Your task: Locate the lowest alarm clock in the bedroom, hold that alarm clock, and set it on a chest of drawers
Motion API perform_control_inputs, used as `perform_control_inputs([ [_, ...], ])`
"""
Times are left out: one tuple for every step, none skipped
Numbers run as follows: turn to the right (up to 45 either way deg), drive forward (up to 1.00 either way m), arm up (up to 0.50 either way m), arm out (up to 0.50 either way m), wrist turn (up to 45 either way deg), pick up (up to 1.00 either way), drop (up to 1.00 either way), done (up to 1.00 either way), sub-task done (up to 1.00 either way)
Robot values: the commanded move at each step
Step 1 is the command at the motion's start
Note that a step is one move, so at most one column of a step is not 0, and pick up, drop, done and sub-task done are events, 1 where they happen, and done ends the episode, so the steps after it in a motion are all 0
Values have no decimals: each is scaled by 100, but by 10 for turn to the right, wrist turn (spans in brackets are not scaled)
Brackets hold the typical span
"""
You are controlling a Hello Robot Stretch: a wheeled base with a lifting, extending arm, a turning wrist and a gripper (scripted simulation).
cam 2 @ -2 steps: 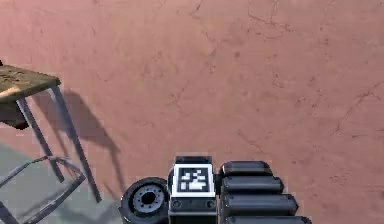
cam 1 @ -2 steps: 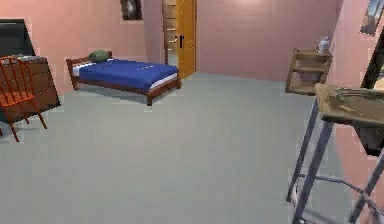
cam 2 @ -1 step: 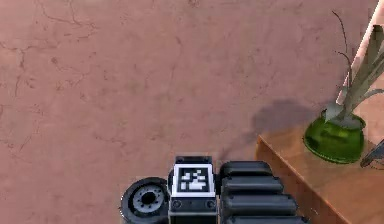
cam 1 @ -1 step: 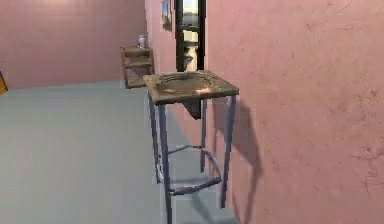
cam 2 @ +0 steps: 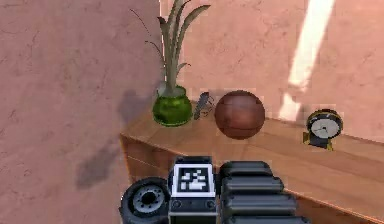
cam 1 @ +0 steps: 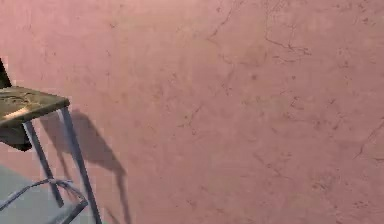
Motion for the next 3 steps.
perform_control_inputs([
  [420, 0, 0, 0, 0, 0, 0, 0, 0],
  [0, 0, 0, 48, 0, 0, 0, 0, 0],
  [0, 0, 0, 0, 450, 0, 0, 0, 0],
])
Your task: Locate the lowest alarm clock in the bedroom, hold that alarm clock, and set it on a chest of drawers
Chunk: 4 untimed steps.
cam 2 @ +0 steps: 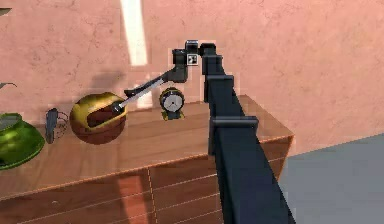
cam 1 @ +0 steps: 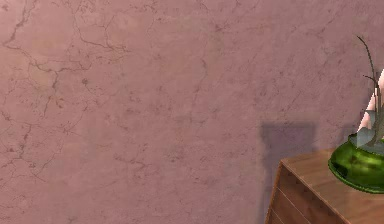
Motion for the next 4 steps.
perform_control_inputs([
  [0, 0, 0, 0, 420, 0, 0, 0, 0],
  [0, 0, -28, 0, 0, 0, 0, 0, 0],
  [0, 0, 0, 0, 0, 0, 100, 0, 0],
  [0, 0, 0, -10, 0, 0, 0, 0, 0],
])
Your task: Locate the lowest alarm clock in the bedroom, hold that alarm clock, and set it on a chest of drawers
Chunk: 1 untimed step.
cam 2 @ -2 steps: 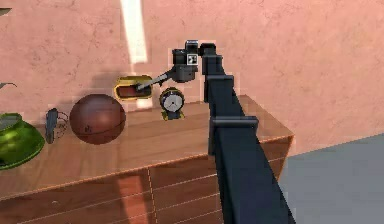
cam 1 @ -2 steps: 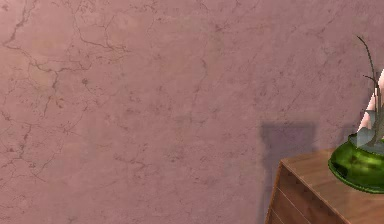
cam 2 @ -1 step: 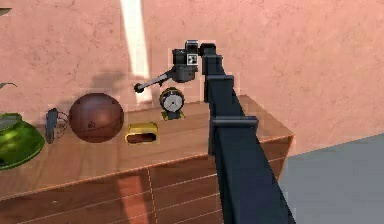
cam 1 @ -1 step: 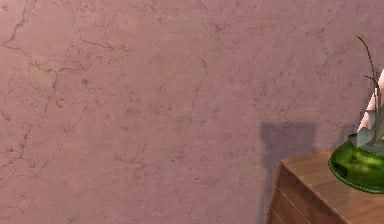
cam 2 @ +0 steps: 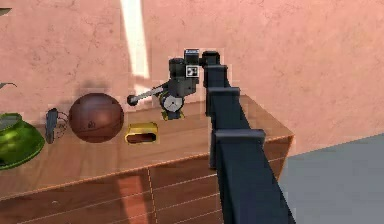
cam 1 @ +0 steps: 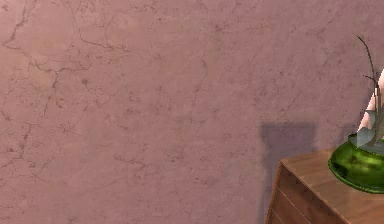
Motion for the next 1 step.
perform_control_inputs([
  [0, 0, 0, 0, 0, 0, 0, 100, 0],
])
